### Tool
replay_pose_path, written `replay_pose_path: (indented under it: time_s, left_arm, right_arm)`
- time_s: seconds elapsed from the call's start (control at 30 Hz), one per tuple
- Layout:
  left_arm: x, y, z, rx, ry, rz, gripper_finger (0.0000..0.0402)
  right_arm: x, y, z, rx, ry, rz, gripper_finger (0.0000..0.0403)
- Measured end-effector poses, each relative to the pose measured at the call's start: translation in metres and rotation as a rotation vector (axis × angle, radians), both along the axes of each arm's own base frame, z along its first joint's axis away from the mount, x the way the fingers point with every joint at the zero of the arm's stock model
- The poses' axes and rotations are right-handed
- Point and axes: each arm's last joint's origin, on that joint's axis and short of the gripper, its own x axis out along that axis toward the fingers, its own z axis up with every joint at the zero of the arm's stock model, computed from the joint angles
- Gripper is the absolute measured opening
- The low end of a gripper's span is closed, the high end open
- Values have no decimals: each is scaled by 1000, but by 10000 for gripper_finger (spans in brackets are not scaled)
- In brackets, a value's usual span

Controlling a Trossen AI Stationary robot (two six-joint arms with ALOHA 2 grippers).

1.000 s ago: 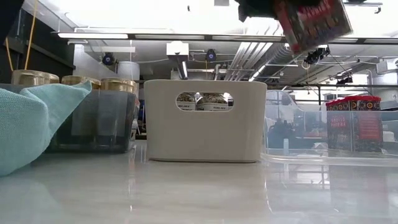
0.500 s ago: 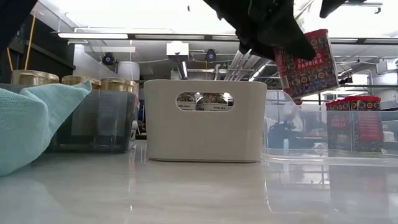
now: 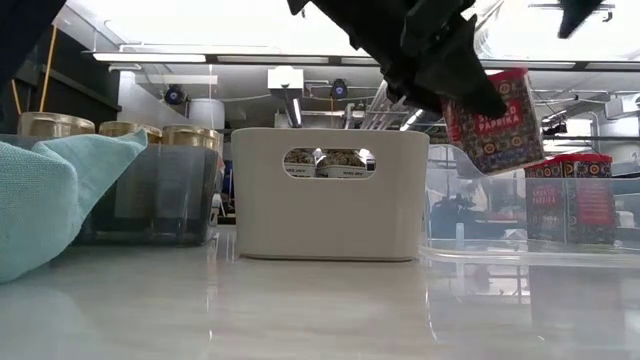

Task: Sort spices by type
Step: Put the red seasoning can into the transparent bin

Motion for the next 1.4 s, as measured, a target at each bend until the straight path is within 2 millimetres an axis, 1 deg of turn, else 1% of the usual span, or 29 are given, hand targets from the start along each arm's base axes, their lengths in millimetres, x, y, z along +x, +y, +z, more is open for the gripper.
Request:
replay_pose_path:
  time_s: [0.1, 0.17, 0.27, 0.37, 0.43, 0.5, 0.57, 0.73, 0.9, 1.0, 1.2, 1.33, 1.4]
  left_arm:
    - [0, 1, 0, 4, 4, 6, 207]
    - [0, 1, 0, 4, 4, 5, 208]
    - [0, 0, 1, 0, -6, 1, 209]
    - [1, 0, -1, -6, -2, 7, 210]
    - [2, 1, -4, -9, 4, 13, 210]
    - [3, 1, -11, -10, 19, 18, 210]
    - [4, 1, -14, -9, 21, 20, 211]
    - [6, 2, -18, -37, 19, 41, 211]
    - [8, 11, -17, -73, 17, 69, 216]
    - [9, 17, -17, -96, 16, 79, 231]
    - [9, 23, -17, -166, 24, 102, 281]
    - [7, 24, -15, -130, 38, 76, 303]
    - [2, 28, -7, -84, 57, 55, 305]
  right_arm:
    - [-25, 8, -16, 123, -69, -85, 0]
    - [-39, 13, -29, 221, -153, -146, 0]
    - [-52, 15, -49, 301, -318, -223, 0]
    - [-53, 14, -66, 340, -454, -271, 0]
    - [-49, 12, -75, 353, -517, -301, 0]
    - [-43, 10, -84, 363, -546, -309, 0]
    - [-38, 8, -89, 370, -576, -302, 0]
    - [-30, -2, -93, 328, -607, -312, 0]
    - [-23, -12, -93, 293, -605, -329, 0]
    - [-20, -16, -93, 280, -596, -324, 0]
    - [-17, -20, -93, 276, -581, -304, 0]
    - [-16, -21, -94, 277, -570, -295, 0]
    - [-17, -21, -94, 266, -564, -282, 0]
